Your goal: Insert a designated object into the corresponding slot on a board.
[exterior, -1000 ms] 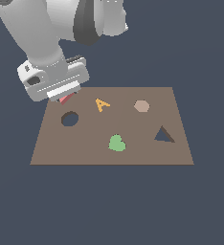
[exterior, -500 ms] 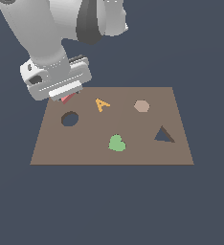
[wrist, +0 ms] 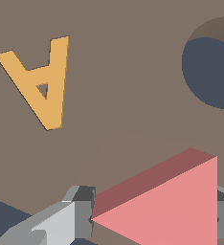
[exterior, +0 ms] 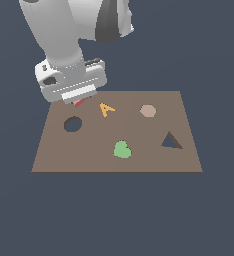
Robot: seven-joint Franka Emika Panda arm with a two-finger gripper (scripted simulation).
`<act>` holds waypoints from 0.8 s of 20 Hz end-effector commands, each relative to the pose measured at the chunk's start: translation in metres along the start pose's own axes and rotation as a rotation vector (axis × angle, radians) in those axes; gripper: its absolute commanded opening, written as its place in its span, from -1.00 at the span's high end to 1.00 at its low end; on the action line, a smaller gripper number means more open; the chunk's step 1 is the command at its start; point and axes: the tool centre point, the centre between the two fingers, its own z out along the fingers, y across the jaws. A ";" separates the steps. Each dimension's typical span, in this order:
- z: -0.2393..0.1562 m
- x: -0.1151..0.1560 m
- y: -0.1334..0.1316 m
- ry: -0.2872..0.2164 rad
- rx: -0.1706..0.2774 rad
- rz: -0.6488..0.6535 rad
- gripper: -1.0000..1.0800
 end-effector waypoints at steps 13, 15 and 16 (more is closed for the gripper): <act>-0.002 0.049 -0.089 0.000 0.000 0.282 1.00; -0.002 0.060 -0.102 0.000 0.000 0.328 1.00; -0.003 0.065 -0.108 0.000 0.000 0.351 1.00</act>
